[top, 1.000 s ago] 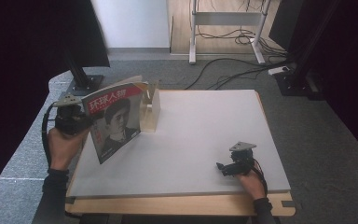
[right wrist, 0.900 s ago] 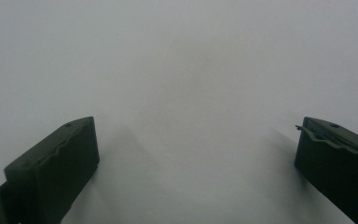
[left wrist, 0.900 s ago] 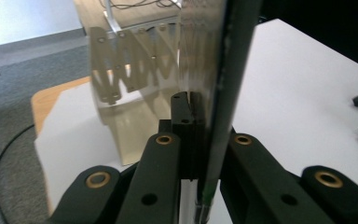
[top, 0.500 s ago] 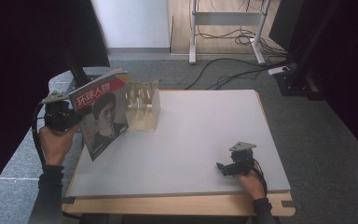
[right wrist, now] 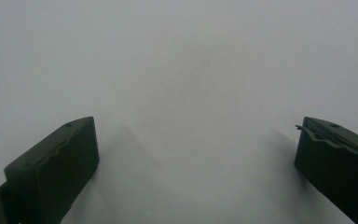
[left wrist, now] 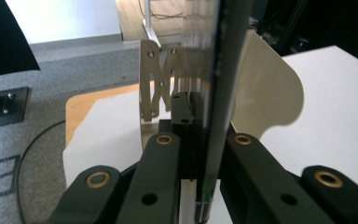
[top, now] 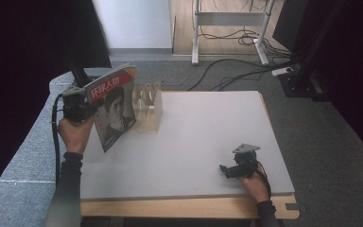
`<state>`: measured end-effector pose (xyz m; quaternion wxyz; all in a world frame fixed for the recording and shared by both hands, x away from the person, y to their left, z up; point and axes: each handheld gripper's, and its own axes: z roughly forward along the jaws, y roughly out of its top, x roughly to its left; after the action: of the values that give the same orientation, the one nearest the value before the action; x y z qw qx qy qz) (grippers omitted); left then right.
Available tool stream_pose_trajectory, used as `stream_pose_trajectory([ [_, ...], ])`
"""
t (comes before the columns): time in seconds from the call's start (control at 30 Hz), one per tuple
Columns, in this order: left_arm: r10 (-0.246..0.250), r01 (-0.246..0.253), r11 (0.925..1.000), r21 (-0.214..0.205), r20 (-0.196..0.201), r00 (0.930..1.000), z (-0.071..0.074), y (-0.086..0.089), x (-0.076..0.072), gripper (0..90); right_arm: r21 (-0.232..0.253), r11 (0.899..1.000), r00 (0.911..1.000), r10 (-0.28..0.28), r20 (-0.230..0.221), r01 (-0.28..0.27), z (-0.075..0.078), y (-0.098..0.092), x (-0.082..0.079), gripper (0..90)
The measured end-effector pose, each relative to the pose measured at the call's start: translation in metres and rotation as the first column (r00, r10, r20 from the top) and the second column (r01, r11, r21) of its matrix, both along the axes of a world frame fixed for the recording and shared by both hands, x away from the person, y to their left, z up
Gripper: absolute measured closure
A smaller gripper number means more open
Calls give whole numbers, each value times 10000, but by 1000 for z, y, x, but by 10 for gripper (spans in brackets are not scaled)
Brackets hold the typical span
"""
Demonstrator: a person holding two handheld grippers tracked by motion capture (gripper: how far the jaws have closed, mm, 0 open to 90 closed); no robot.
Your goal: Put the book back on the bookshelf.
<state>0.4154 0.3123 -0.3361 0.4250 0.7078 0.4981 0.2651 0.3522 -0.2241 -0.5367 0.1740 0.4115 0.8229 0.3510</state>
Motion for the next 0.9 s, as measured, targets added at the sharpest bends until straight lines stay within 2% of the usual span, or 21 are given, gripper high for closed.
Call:
stream_pose_trajectory([
  [0.1,74,-72,9999,-97,186,9998,-5,-4,7,872,0,10000,10000,9,2,-9,0,0,0,0],
  [0.17,-21,21,10000,-12,311,9995,-10,-6,11,871,2,10000,10000,10,2,-10,0,0,0,0],
  [0.23,-203,206,9997,-144,243,9995,-12,-6,13,870,-1,10000,10000,11,5,-11,0,0,0,0],
  [0.27,-256,257,9997,-23,199,9995,-12,-7,14,869,1,10000,10000,12,4,-12,0,0,0,0],
  [0.37,-568,577,9980,267,-345,9978,-10,-6,14,866,-1,10000,10000,12,2,-12,0,0,0,0],
  [0.47,-838,901,9943,579,-1027,9912,-5,-5,14,861,-3,10000,10000,24,-8,-24,0,0,0,0],
  [0.63,-941,1067,9927,567,-1915,9770,-2,1,15,858,2,10000,10000,19,-24,-19,0,0,0,0],
  [0.67,-926,1063,9925,601,-1961,9762,-2,2,15,859,2,10000,10000,19,-20,-19,0,0,0,0],
  [0.73,-747,877,9943,601,-1926,9784,-1,3,15,867,3,10000,10000,17,-22,-17,0,0,0,0],
  [0.77,-634,742,9957,550,-1773,9821,-1,3,14,869,2,10000,10000,20,-19,-20,0,0,0,0],
  [0.83,-518,553,9982,232,-1304,9901,-3,5,13,873,2,10000,10000,25,-12,-25,0,0,0,0],
  [0.87,-475,477,9989,-15,-1132,9924,-5,5,13,874,1,10000,10000,27,-11,-27,0,0,0,0],
  [0.9,-466,461,9989,-72,-1090,9929,-7,4,14,874,4,10000,10000,28,-13,-28,0,0,0,0],
])
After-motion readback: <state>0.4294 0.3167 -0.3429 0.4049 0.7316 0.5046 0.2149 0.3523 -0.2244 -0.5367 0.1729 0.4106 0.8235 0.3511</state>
